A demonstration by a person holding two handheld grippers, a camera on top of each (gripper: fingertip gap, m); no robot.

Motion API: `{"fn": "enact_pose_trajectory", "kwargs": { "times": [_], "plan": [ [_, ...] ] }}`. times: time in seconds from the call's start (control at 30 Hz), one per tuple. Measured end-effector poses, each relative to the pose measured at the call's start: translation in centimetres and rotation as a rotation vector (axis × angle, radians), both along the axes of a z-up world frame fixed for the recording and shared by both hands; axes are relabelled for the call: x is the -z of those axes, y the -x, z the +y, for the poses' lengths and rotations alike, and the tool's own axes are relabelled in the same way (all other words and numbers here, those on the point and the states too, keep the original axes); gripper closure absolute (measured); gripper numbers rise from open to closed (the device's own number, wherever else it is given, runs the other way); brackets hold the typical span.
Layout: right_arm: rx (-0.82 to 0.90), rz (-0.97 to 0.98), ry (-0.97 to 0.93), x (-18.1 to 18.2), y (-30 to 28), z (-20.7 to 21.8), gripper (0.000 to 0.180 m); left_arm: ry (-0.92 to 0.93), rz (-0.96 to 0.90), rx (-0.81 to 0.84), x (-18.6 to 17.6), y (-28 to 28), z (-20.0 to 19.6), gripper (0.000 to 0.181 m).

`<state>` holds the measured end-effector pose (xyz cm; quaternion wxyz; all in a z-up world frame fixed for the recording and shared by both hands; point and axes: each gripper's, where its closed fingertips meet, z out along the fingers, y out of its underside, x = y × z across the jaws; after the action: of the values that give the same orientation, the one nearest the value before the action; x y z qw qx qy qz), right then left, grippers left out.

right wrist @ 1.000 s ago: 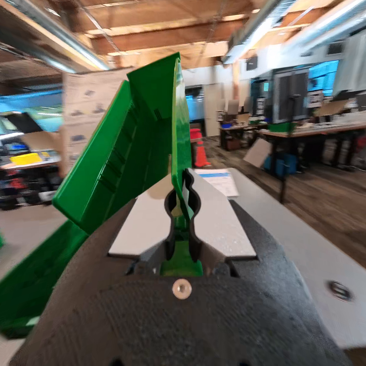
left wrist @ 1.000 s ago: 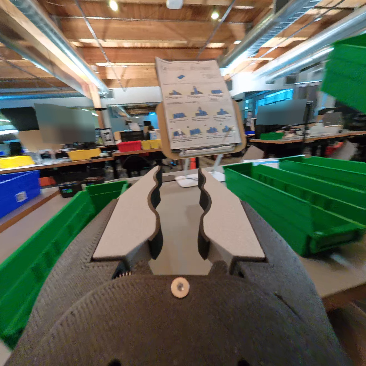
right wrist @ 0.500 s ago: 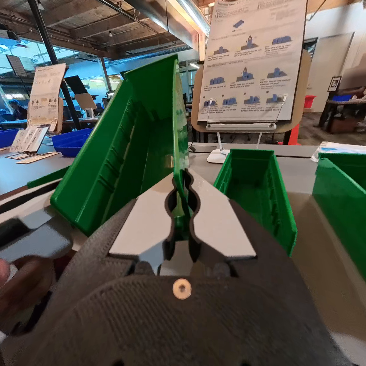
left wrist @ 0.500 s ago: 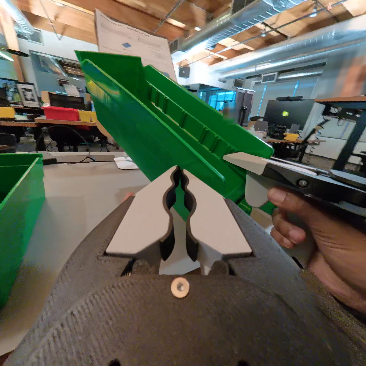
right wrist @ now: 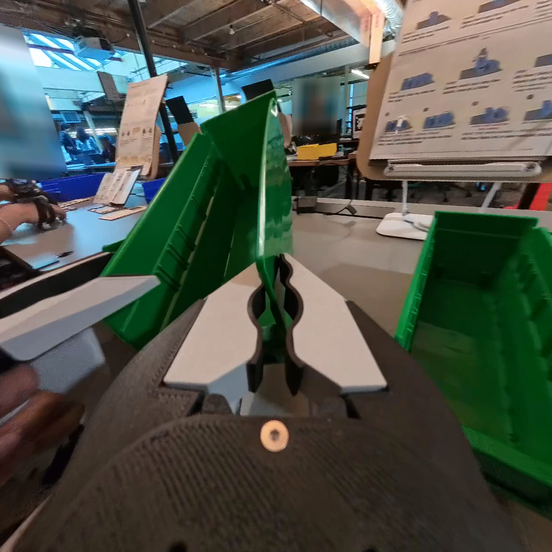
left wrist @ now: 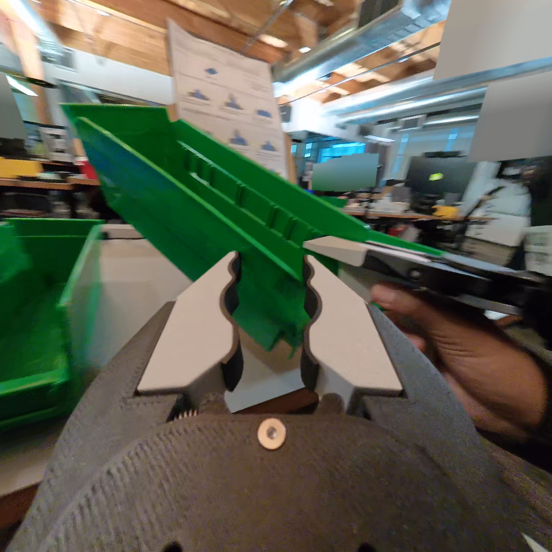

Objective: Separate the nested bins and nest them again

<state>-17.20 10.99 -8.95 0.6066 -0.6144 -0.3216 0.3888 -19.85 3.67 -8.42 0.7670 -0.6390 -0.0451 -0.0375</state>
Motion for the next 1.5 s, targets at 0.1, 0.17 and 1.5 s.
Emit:
{"fn": "enact_pose_trajectory", "kwargs": {
  "times": [0.1, 0.17, 1.5],
  "plan": [
    [-0.035, -0.009, -0.062, -0.3, 1.1, -1.2, 0.176, 0.04, 0.048, -0.048, 0.8, 1.4, -0.3, 0.133],
    [-0.045, -0.008, -0.093, -0.5, 1.6, -1.8, 0.175, 0.05, 0.064, -0.074, 1.2, 2.0, -0.6, 0.132],
    [0.126, -0.104, -0.292, 0.6, -4.0, -2.6, 0.136, 0.254, -0.074, -0.325, -3.3, 25.0, 0.3, 0.18]
  ]
}}
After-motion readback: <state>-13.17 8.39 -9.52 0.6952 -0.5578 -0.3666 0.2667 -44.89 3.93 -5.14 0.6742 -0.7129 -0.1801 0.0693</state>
